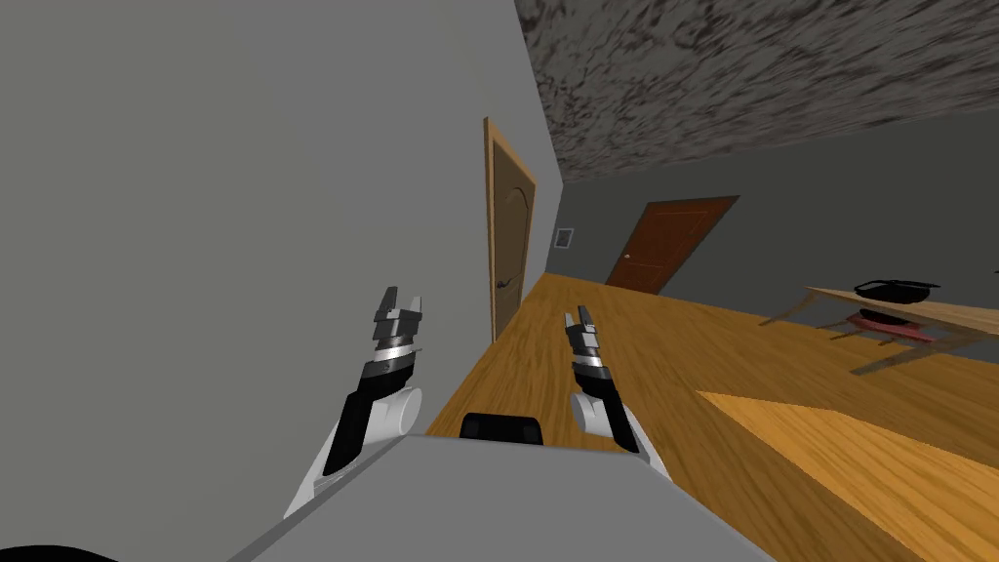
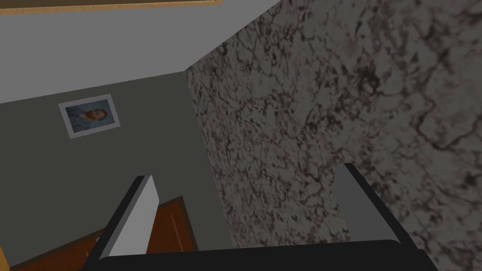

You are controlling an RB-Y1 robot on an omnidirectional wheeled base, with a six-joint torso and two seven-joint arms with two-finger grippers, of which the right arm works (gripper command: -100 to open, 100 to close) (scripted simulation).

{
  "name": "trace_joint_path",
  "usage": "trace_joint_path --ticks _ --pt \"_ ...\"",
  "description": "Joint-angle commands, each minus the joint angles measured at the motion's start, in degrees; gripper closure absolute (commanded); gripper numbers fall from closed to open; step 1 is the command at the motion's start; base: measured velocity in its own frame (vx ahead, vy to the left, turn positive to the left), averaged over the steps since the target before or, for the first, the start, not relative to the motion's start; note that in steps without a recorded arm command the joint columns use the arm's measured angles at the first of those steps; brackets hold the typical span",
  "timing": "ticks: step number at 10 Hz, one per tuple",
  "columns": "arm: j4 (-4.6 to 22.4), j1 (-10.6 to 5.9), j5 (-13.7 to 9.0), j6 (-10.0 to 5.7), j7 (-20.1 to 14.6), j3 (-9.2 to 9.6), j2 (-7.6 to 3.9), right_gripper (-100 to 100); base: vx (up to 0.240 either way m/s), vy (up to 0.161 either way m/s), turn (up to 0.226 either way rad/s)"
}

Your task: Pull the door open

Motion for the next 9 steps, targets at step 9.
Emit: trace_joint_path --ticks 9 --pt "11.3 -5.05 -1.9 -1.41 -0.4 1.06 -2.91 -100 0.079 -0.079 0.167"
